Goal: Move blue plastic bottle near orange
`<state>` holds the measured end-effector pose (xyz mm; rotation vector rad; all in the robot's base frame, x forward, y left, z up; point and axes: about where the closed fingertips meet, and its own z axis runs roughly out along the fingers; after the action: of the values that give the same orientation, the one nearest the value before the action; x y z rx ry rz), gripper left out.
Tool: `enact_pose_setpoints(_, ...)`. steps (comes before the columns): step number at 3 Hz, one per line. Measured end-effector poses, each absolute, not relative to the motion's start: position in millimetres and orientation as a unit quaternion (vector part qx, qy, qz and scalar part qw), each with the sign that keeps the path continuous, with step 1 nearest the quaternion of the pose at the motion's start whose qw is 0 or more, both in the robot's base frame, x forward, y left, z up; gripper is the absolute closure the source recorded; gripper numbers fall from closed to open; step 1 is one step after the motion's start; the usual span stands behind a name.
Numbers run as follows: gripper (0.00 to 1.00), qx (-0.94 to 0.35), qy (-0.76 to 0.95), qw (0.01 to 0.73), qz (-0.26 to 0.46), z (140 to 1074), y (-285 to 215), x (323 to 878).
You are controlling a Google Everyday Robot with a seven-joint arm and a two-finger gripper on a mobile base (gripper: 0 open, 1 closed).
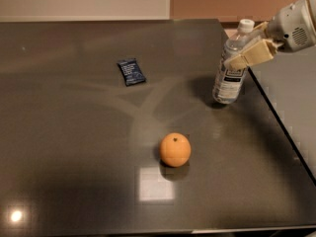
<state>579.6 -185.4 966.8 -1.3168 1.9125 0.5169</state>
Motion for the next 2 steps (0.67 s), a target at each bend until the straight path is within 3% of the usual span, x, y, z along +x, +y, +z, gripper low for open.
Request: enact_pose_setpoints(2,1.00,-0.544,0.713,0.377,0.231,974.6,-159.5,513.0)
